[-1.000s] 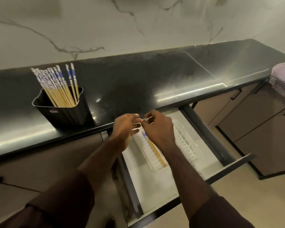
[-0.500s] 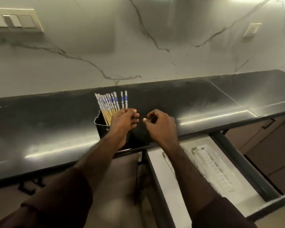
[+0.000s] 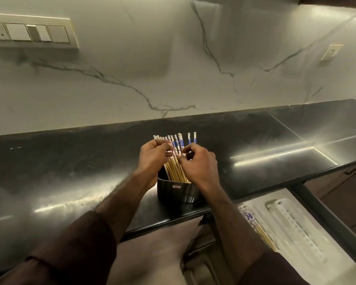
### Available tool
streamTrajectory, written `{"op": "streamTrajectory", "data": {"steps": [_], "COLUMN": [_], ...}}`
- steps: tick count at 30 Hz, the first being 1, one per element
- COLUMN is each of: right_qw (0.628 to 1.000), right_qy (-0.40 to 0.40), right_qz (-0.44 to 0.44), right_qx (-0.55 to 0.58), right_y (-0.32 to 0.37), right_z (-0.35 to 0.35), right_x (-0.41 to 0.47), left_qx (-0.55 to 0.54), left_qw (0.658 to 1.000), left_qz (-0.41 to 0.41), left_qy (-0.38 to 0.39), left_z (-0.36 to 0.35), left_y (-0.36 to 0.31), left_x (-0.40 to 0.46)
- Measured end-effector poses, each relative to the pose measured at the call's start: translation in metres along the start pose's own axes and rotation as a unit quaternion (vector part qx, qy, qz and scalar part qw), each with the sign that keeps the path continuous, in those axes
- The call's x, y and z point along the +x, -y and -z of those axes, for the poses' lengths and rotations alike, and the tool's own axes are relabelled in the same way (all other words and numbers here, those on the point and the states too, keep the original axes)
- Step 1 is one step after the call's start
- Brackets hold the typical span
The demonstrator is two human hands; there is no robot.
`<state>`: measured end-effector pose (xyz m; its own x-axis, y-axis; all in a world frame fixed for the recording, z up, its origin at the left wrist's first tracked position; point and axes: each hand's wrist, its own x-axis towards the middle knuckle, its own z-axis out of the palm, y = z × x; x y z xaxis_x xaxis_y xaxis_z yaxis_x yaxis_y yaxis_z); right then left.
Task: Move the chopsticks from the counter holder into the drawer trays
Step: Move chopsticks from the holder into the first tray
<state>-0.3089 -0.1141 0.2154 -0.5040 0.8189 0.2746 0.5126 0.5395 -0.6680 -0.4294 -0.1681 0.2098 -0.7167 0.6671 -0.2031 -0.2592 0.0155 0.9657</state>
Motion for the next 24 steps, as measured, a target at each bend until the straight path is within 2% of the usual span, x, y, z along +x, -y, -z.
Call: {"op": "streamTrajectory", "data": {"steps": [5, 13, 24], "right_qw": [0.999, 0.995, 0.994], "right_qy": [0.031, 0.092, 0.104], "right_qz": [-0.01, 0.006, -0.005], "right_qx": [-0.013, -0.044, -0.045], "right_y": [-0.004, -0.012, -0.02], "right_z": [-0.027, -0.062, -0.079], "right_x": [0.022, 0.056, 0.058], "left_qx": [0.027, 0.103, 0.07], "left_qw": [0.999, 0.98, 0.994], "left_qz": [0.015, -0.013, -0.01], "left_qy": [-0.026, -0.168, -0.089], "left_z": [0.006, 0.009, 0.006], "left_y": [0.021, 0.038, 0.056], "left_x": [0.032, 0.067, 0.073]}}
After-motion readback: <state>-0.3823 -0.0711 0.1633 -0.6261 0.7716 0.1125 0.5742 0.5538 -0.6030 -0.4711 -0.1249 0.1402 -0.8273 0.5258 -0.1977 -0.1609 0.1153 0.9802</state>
